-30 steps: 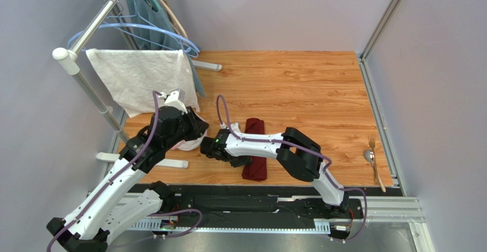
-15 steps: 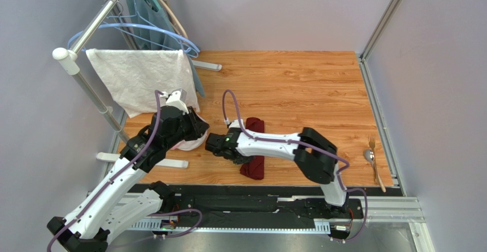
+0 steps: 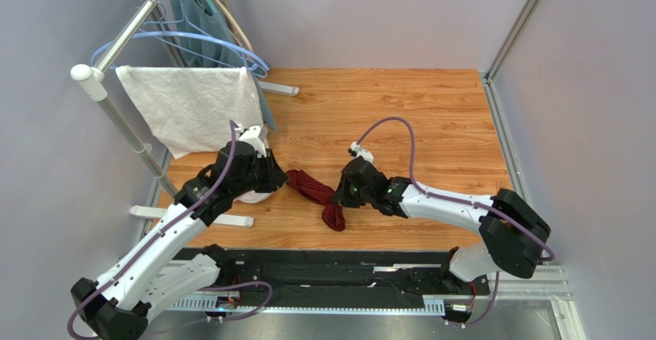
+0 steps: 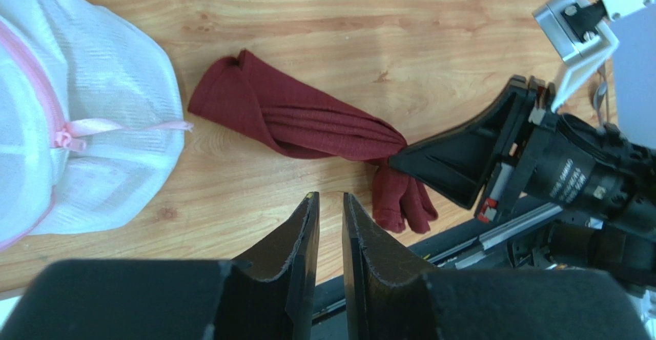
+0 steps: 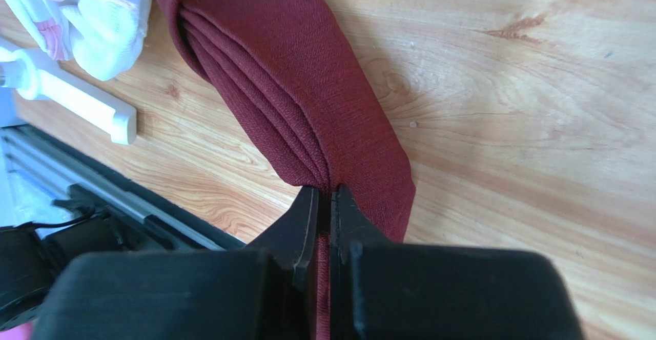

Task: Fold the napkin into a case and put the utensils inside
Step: Turn over the smaller rectangle-folded napkin at the center of the board.

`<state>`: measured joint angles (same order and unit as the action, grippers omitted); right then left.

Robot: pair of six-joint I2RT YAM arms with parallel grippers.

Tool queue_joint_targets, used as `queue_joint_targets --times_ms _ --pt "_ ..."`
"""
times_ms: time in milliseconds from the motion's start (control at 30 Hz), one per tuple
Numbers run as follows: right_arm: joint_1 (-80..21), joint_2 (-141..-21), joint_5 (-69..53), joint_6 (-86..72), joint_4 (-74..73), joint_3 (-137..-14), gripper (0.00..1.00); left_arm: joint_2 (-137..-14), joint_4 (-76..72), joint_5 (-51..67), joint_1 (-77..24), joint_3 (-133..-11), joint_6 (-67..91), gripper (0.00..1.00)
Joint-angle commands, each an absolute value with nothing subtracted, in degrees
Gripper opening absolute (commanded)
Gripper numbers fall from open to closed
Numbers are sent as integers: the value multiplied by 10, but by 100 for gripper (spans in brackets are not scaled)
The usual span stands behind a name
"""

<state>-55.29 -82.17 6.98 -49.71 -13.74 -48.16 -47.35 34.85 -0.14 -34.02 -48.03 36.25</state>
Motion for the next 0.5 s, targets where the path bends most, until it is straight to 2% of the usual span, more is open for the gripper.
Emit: queue_joint_targets --times_ms 0,200,467 --pt "-508 -799 -60 -535 87 -425 0 -504 323 37 -339 -485 338 25" --pt "-448 -773 -117 -628 203 -317 0 -554 303 84 -339 -484 330 20" --pt "-349 -746 -198 -697 297 -201 0 -613 258 119 -338 -493 342 20"
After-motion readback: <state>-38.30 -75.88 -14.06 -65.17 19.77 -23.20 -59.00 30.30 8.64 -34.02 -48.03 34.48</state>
